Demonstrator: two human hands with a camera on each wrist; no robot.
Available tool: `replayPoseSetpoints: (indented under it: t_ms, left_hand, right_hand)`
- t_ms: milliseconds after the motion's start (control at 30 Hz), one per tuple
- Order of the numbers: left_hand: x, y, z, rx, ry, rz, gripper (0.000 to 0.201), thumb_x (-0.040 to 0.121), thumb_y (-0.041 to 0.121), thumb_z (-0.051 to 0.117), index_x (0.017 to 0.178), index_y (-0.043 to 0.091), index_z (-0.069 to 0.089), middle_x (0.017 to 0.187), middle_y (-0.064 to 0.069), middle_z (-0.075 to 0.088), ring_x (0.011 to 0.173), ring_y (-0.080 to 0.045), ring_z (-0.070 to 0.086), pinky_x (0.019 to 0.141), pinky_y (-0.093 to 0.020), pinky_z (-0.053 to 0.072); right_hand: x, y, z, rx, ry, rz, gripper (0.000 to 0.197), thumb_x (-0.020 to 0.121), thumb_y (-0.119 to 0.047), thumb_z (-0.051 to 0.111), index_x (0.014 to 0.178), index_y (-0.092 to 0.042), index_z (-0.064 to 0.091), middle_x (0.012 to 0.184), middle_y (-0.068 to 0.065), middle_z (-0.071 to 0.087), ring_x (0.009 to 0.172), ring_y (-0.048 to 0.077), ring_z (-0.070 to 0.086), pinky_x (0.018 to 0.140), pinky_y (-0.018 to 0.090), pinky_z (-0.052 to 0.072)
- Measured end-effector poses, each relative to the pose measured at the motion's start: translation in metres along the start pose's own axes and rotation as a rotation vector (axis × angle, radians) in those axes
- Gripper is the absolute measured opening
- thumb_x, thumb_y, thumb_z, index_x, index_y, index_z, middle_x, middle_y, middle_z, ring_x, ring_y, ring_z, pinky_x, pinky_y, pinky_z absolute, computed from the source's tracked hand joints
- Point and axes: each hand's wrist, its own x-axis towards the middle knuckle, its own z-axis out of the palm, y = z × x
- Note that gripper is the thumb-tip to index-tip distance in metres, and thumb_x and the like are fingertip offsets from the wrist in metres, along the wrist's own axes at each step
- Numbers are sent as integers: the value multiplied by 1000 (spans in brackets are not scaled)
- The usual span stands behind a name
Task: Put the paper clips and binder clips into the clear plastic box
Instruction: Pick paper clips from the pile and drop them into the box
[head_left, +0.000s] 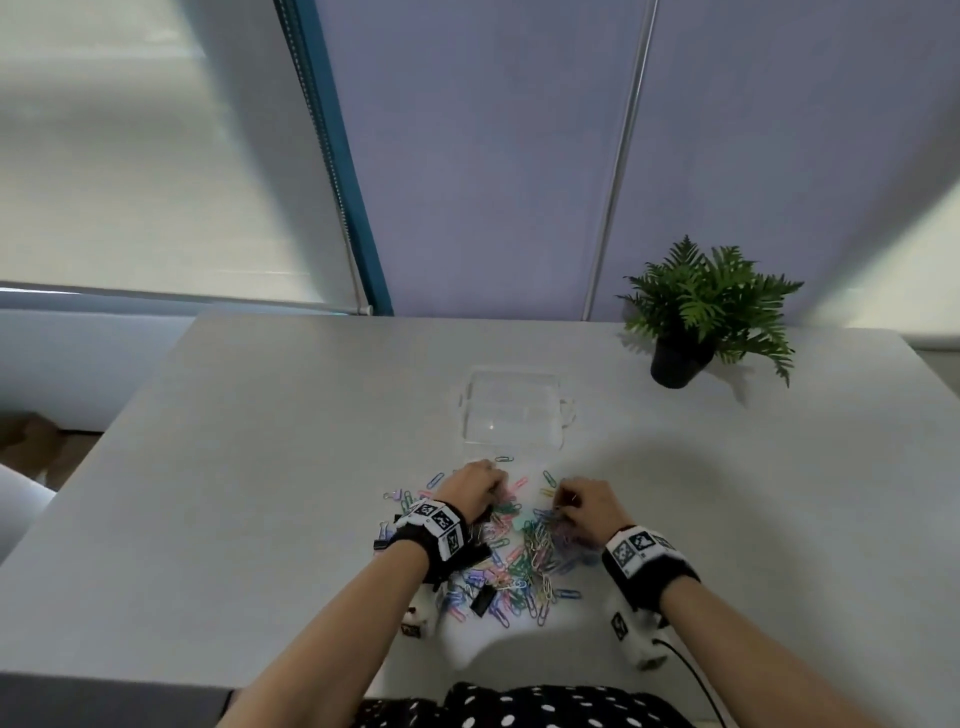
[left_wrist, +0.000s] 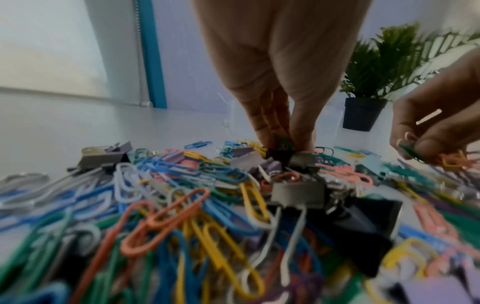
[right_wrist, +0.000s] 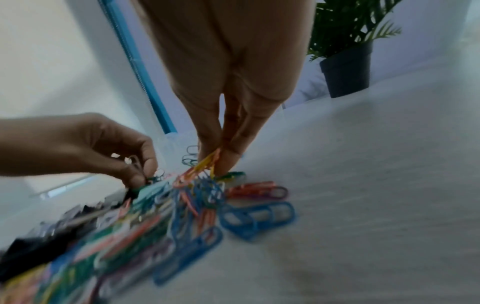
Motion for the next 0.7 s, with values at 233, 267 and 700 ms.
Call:
replayPoseSetpoints:
  t_ms: [233,267,700]
  left_hand:
    - [-3,-8,-20,-505,140,-174,13,80,-3,62,80,8,69,77,4,68,64,3,62,69,-9,46]
    - [-3,-9,-22,-605,135,-200,15,79,-4,63,76,10,68,73,6,66,59,8,61,66,-9,47]
    - [54,-21,-77,-814,205,-248,26,81,-8,59,71,15,62,70,-4,61,50,-1,60,58,-10,54]
  right_hand:
    - [4,2,-15,370,59,119,31,67,4,72,56,-22,61,59,-1,63,59,17,60,67,34,54]
    - [4,0,-14,392,62,127,31,67,4,72,56,-22,61,58,-1,63,57,15,59,63,31,54]
    - [70,-48,-48,913,64,280,24,74,19,60,63,-2,53,53,8,58,39,11,56,44,21,52]
